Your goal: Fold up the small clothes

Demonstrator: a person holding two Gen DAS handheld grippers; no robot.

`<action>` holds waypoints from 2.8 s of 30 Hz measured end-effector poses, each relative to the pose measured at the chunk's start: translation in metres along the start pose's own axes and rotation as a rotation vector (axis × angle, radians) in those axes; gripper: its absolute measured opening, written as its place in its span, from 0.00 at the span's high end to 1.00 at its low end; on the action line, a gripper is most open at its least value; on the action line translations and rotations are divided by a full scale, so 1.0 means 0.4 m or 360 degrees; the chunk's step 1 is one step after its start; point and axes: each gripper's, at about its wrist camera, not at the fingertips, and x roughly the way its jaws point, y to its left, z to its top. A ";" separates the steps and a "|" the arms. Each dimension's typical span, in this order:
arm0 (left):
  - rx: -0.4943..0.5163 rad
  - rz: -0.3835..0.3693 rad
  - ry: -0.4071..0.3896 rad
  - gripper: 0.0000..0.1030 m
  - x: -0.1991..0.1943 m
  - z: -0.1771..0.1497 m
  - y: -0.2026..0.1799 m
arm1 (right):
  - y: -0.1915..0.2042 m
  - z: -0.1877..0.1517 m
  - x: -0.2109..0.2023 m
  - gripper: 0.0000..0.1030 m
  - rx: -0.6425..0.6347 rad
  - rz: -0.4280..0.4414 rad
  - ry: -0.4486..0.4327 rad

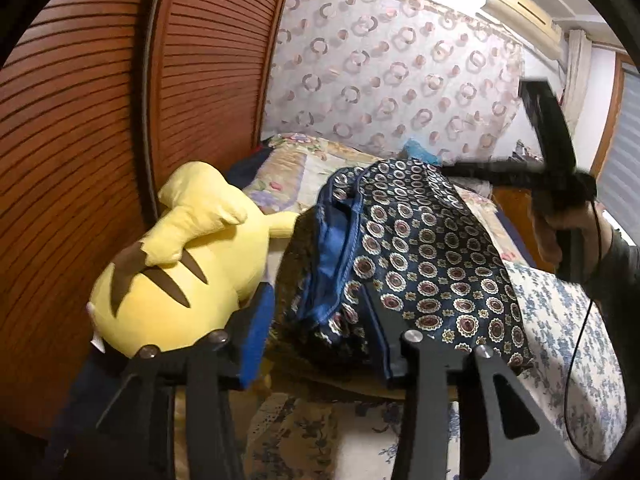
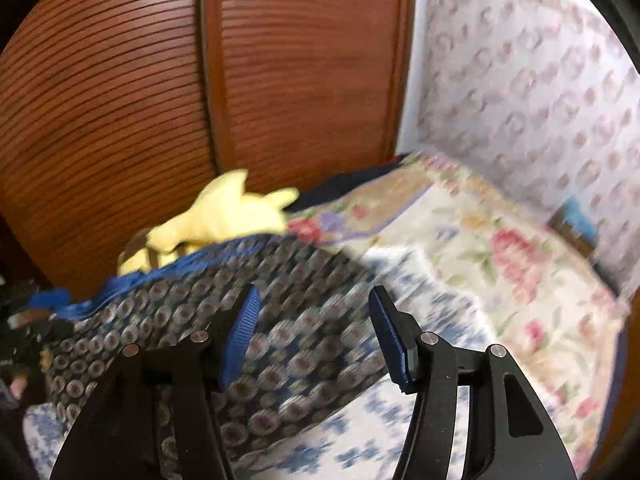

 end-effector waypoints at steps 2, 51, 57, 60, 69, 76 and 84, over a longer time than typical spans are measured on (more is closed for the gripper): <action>0.0020 0.0018 -0.0030 0.51 -0.014 0.006 -0.003 | 0.016 -0.031 0.031 0.44 0.0017 0.0048 0.0027; 0.0529 -0.0272 -0.0214 0.46 -0.274 -0.120 -0.569 | 0.189 -0.685 -0.866 0.23 0.0673 -0.0864 -0.0555; 0.0523 -0.0282 -0.0226 0.46 -0.282 -0.124 -0.586 | 0.196 -0.703 -0.891 0.23 0.0701 -0.0935 -0.0585; 0.0522 -0.0283 -0.0235 0.46 -0.288 -0.123 -0.589 | 0.198 -0.706 -0.899 0.23 0.0714 -0.0921 -0.0598; 0.0522 -0.0270 -0.0248 0.45 -0.291 -0.123 -0.584 | 0.206 -0.711 -0.908 0.23 0.0720 -0.0964 -0.0612; 0.0515 -0.0270 -0.0267 0.45 -0.301 -0.125 -0.584 | 0.206 -0.708 -0.907 0.23 0.0727 -0.0973 -0.0618; 0.0511 -0.0264 -0.0278 0.45 -0.307 -0.128 -0.583 | 0.208 -0.710 -0.907 0.23 0.0731 -0.0976 -0.0613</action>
